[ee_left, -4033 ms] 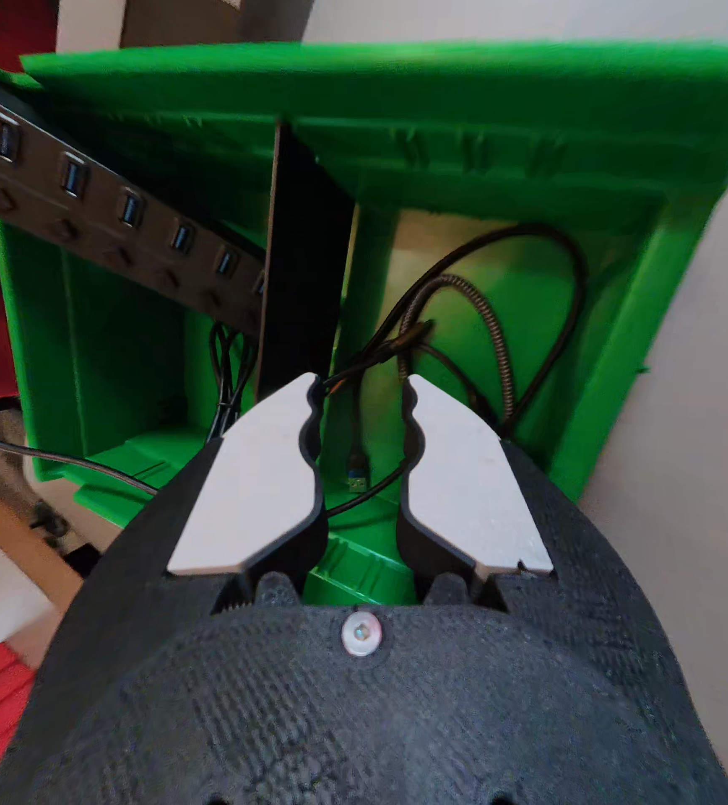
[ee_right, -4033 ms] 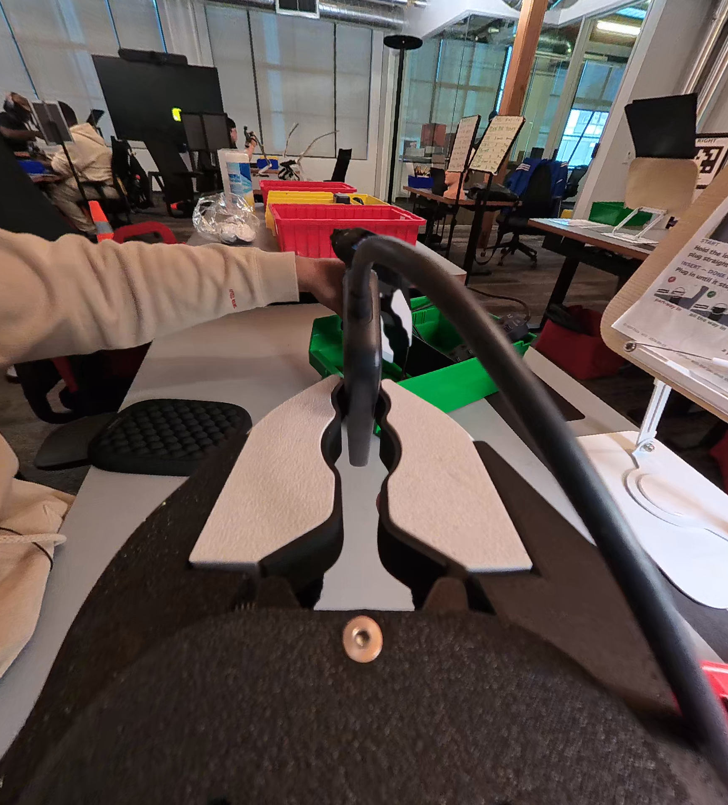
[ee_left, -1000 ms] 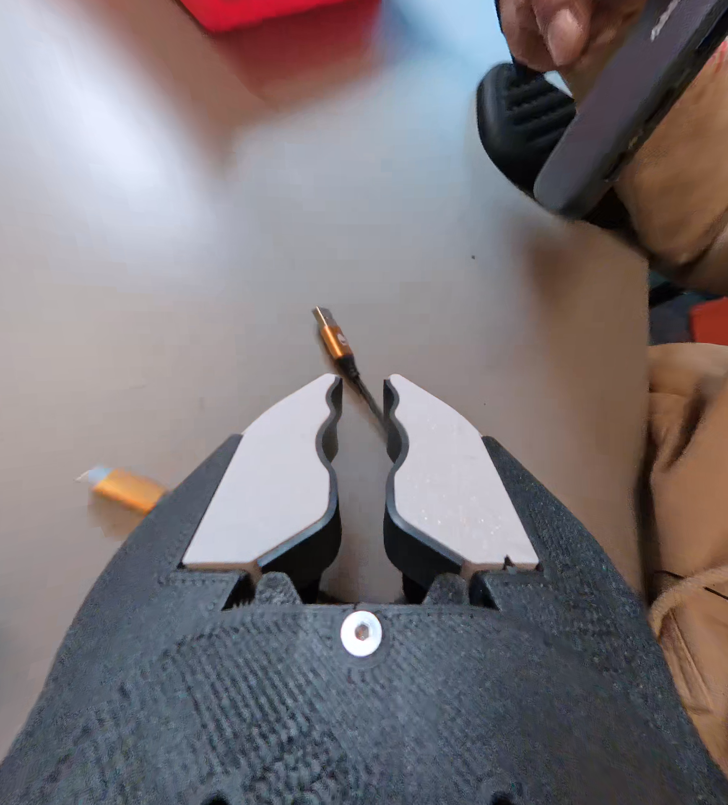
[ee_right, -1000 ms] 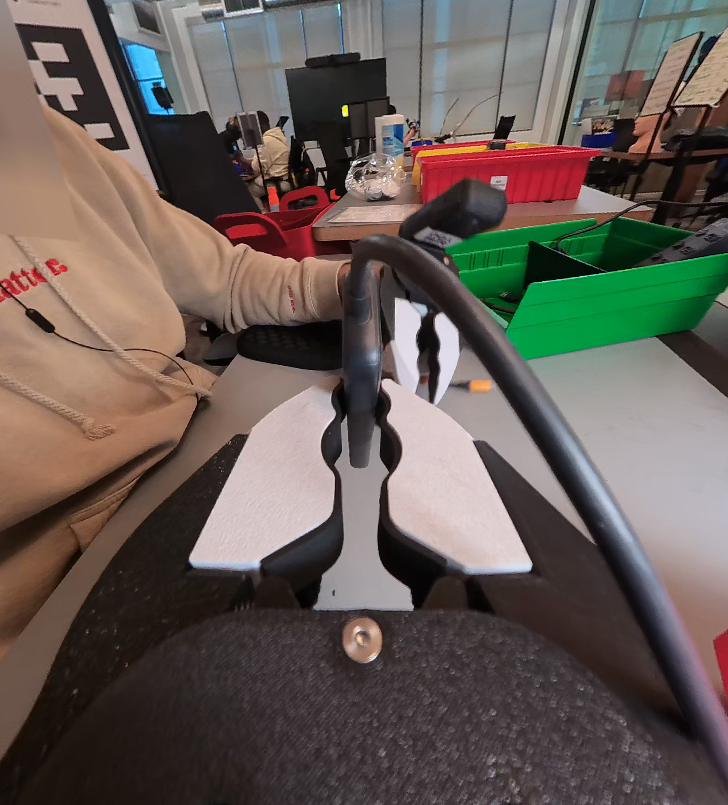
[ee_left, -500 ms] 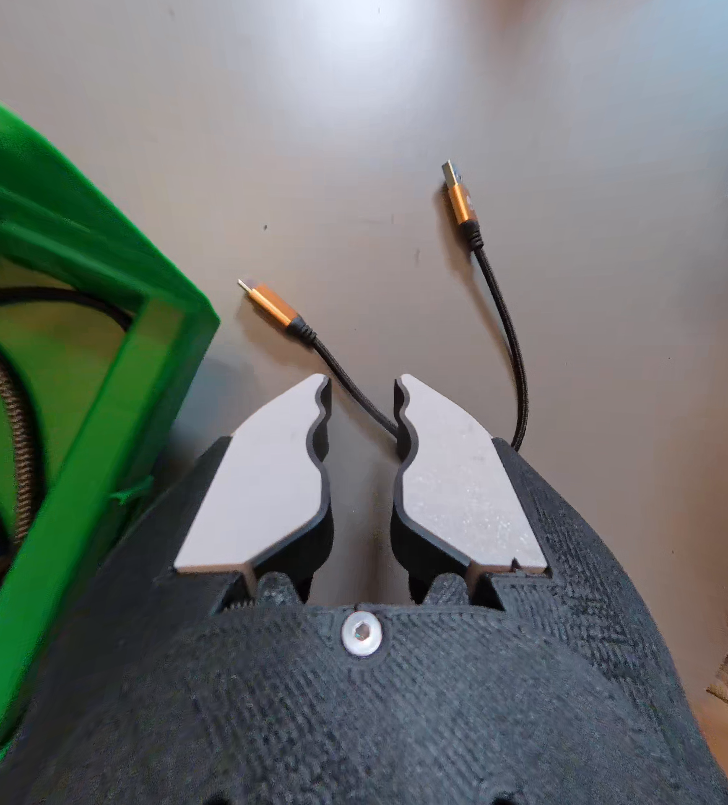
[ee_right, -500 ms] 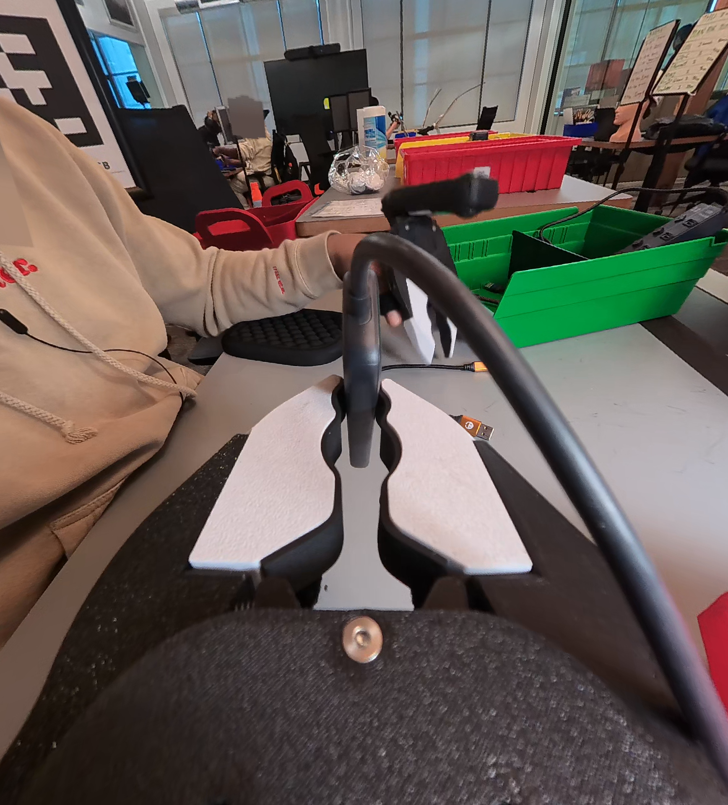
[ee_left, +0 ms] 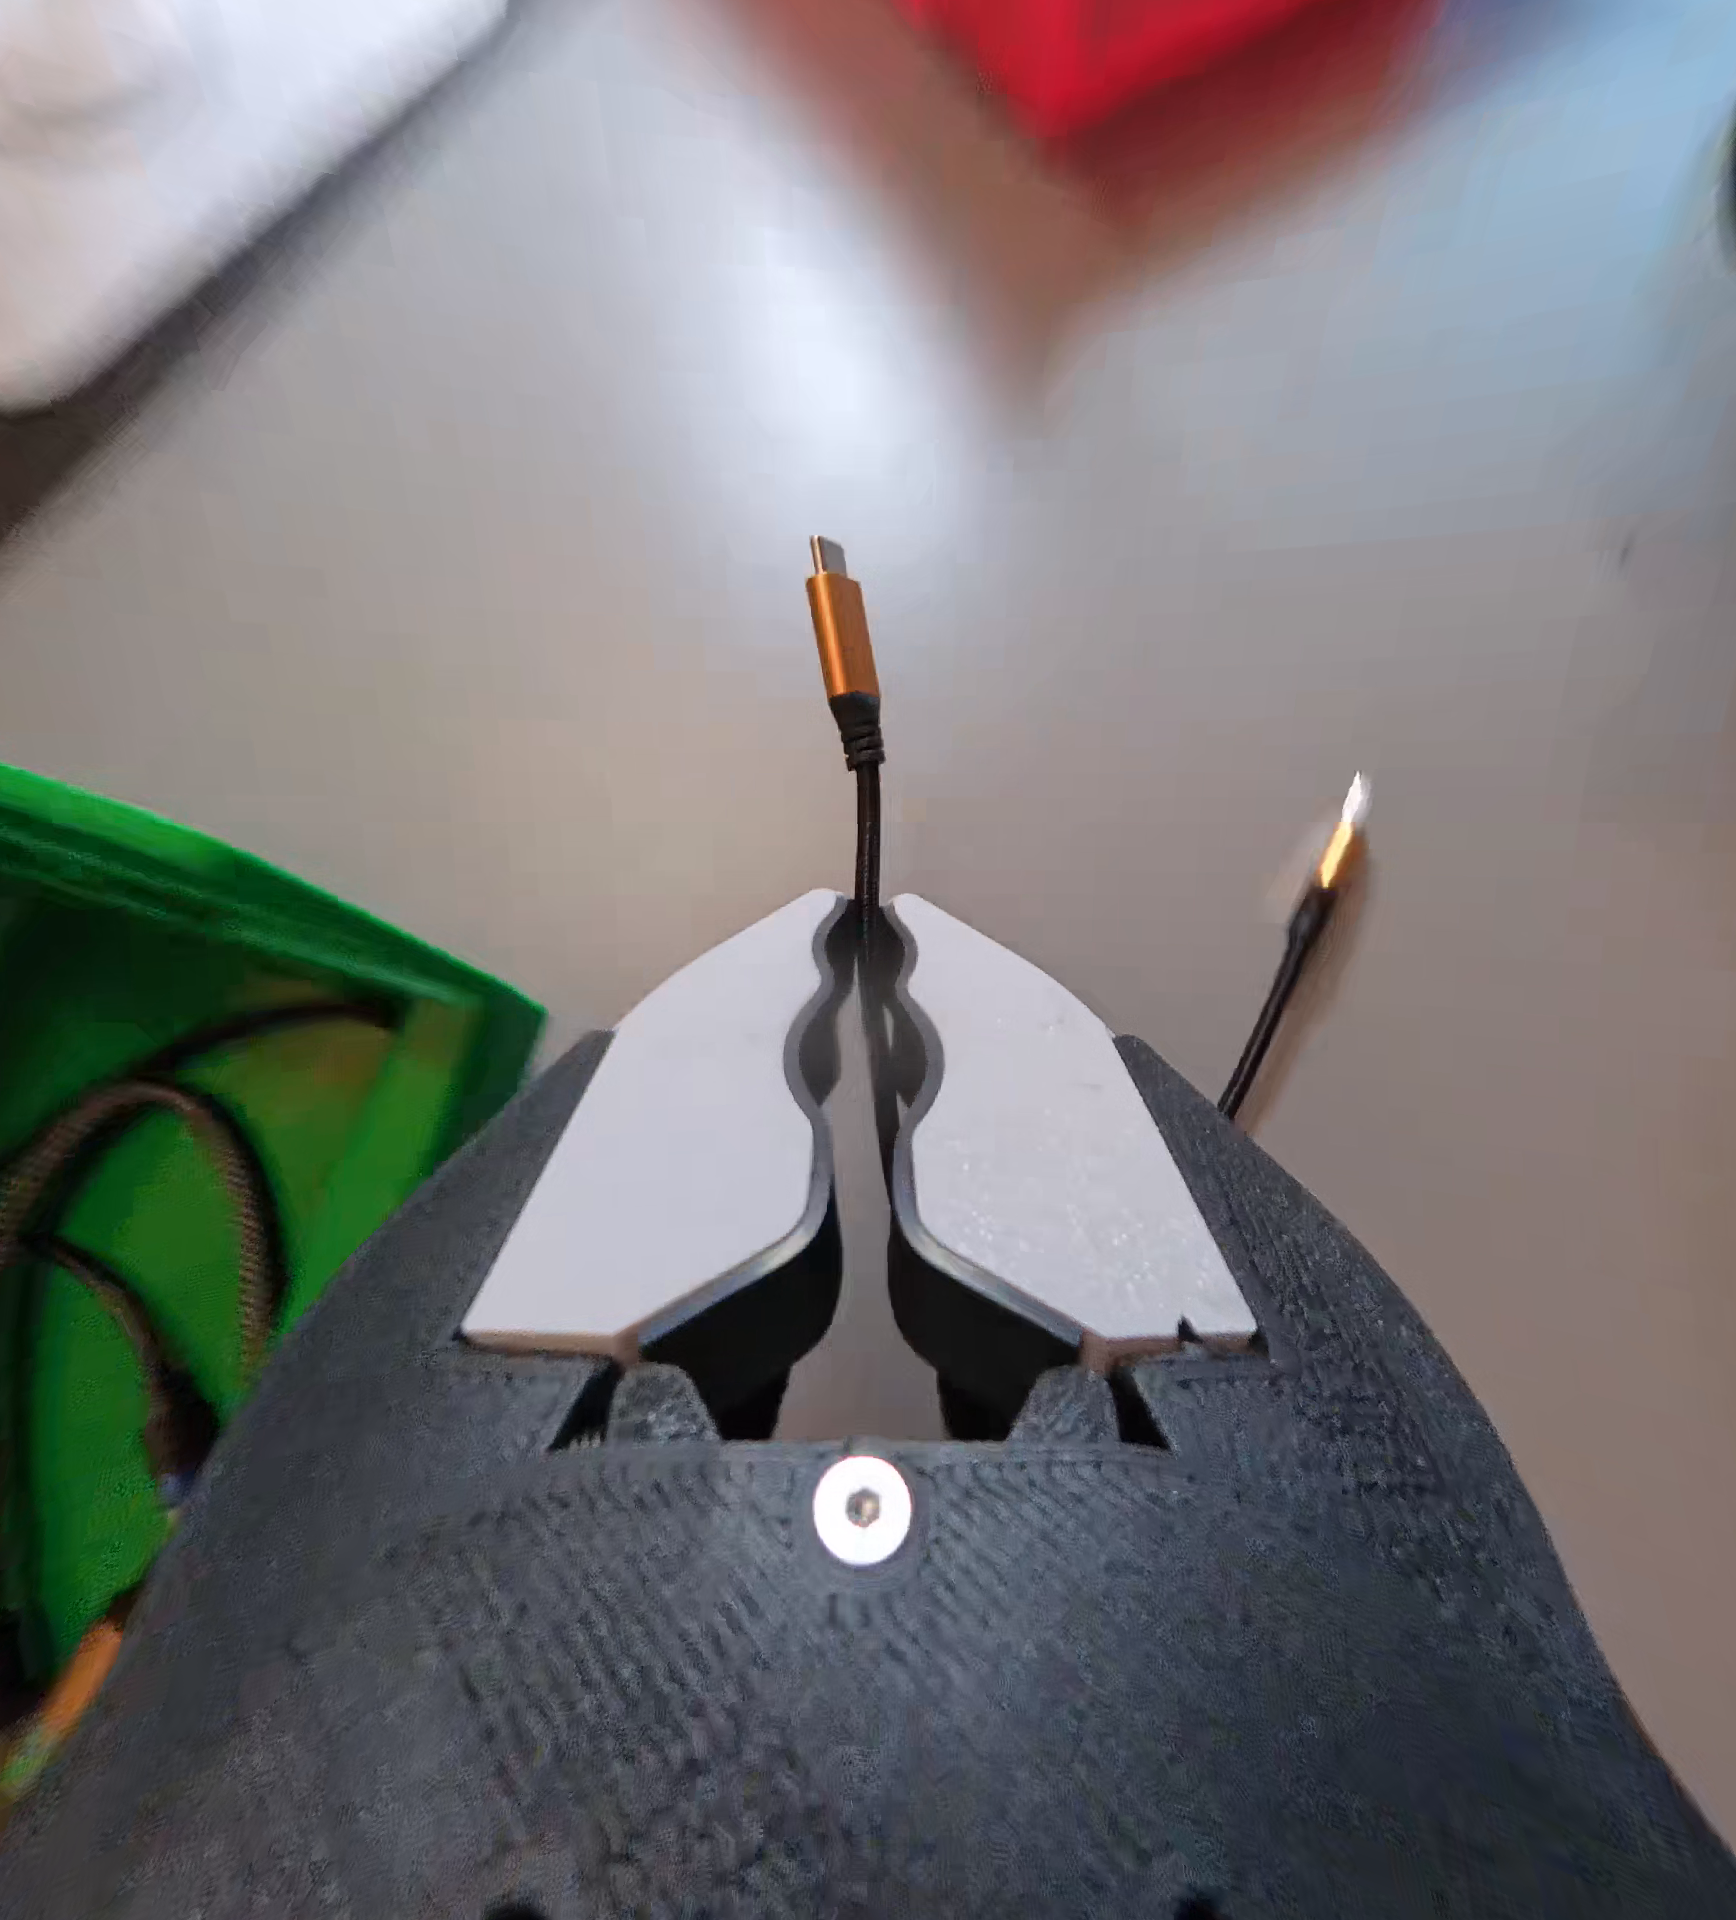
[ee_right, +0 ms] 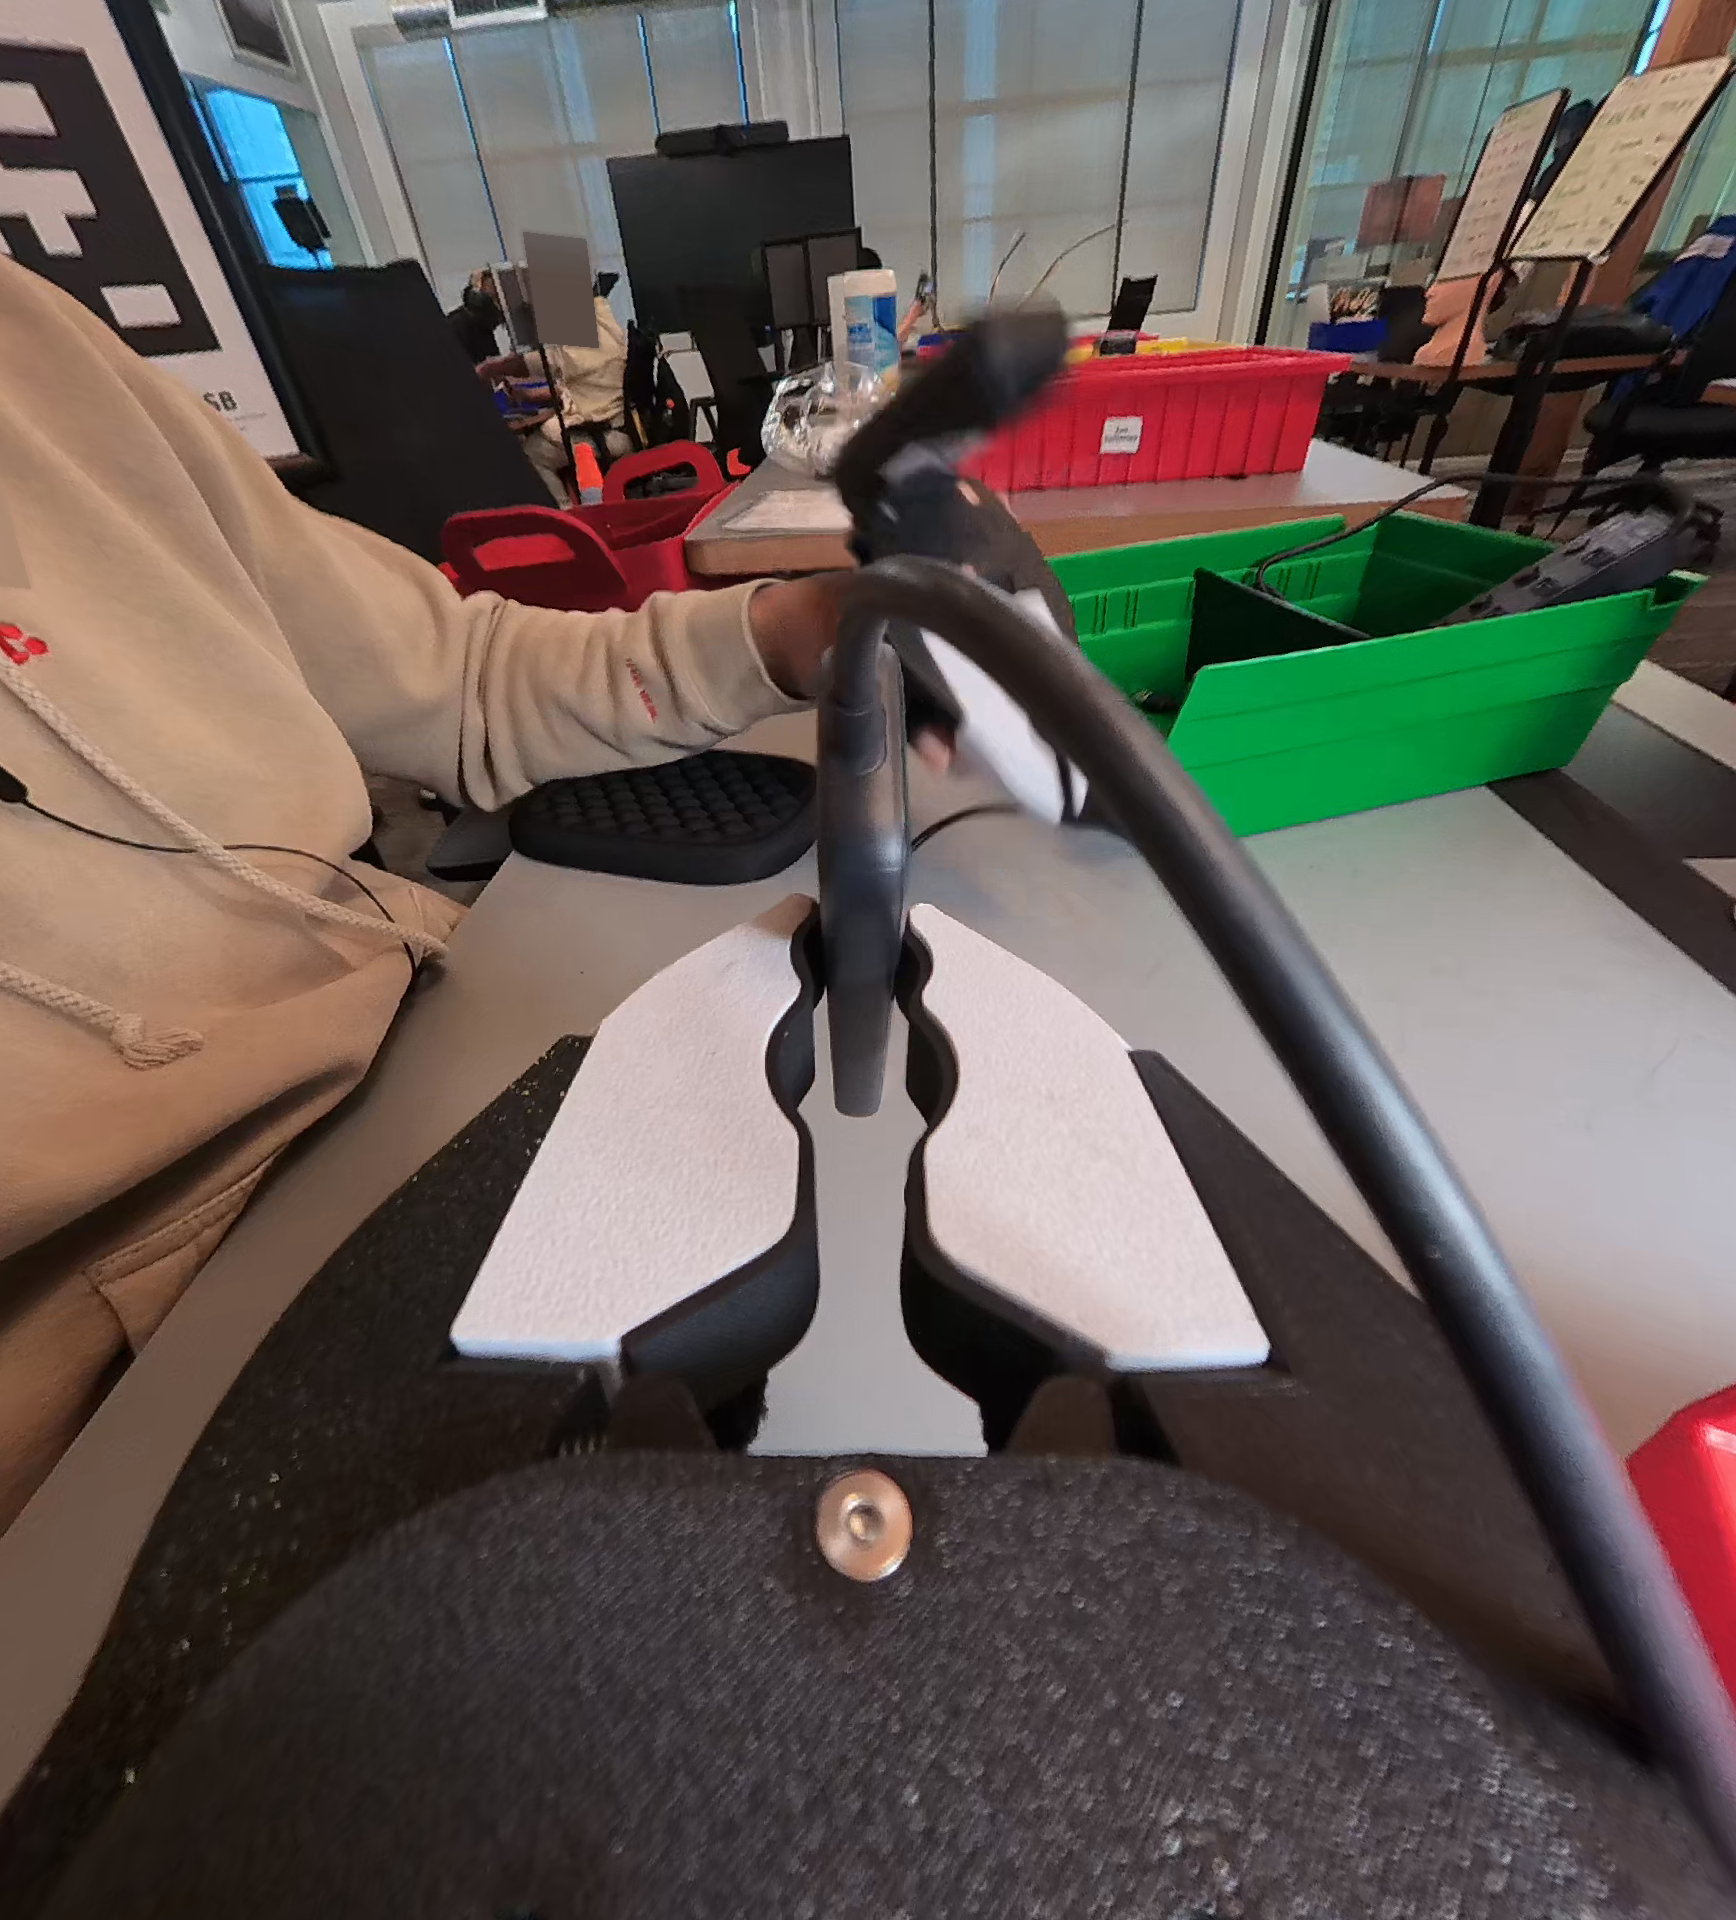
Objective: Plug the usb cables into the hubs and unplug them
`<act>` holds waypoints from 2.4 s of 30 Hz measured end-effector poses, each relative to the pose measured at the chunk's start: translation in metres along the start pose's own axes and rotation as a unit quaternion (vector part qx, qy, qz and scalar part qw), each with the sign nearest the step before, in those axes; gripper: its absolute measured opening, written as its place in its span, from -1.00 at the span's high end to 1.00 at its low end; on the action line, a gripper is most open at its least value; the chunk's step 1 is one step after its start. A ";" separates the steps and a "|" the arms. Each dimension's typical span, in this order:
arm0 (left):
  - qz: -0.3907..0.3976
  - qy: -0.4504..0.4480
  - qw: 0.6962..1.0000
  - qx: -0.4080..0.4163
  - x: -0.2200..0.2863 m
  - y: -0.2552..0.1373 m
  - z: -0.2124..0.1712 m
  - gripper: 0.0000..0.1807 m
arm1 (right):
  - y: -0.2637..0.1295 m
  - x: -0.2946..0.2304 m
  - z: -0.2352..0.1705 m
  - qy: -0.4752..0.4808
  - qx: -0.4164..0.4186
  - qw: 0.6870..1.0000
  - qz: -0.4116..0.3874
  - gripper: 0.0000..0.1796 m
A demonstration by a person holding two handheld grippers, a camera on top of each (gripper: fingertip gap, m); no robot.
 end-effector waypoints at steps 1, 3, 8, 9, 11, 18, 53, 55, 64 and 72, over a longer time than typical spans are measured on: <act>0.022 0.010 0.998 0.053 -0.001 -0.015 0.015 0.95 | -0.001 0.001 0.001 0.002 0.005 1.000 -0.002 0.87; 0.059 0.057 0.985 0.150 0.006 -0.047 0.039 0.96 | -0.004 0.004 0.002 0.006 0.015 1.000 -0.006 0.87; 0.077 0.216 0.939 0.257 0.048 -0.078 0.053 0.95 | -0.009 0.006 0.005 0.011 0.034 0.999 -0.011 0.87; 0.041 0.247 0.934 0.254 0.062 -0.075 0.049 0.95 | -0.010 0.007 0.006 0.011 0.037 0.999 -0.012 0.87; -0.075 0.290 0.929 0.218 0.090 -0.064 0.031 0.95 | -0.012 0.006 0.007 0.011 0.039 0.999 -0.013 0.87; -0.349 0.283 0.892 0.049 0.142 -0.034 -0.025 0.96 | -0.012 0.007 0.006 0.011 0.036 0.999 -0.013 0.87; -0.272 0.281 0.919 0.046 0.165 0.022 -0.015 0.88 | -0.007 0.001 0.003 0.008 0.017 1.000 0.007 0.87; -0.287 0.253 0.920 0.087 0.160 0.010 -0.004 0.88 | -0.006 0.000 0.002 0.008 0.014 1.000 0.013 0.87; -0.364 0.160 0.904 0.158 0.149 -0.015 0.014 0.88 | 0.003 -0.011 -0.004 0.007 -0.008 0.998 0.055 0.87; -0.328 0.129 0.922 0.161 0.140 -0.012 0.022 0.89 | 0.008 -0.020 -0.006 0.004 -0.009 0.996 0.091 0.87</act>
Point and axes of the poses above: each gripper's, where its closed fingertips meet, y out along the fingers, z out of its top, x = y × z across the jaws, the point moved 3 cm from there along -y, back along the fingers, and after that the axes turned 9 degrees about -x, right-handed, at the moved point
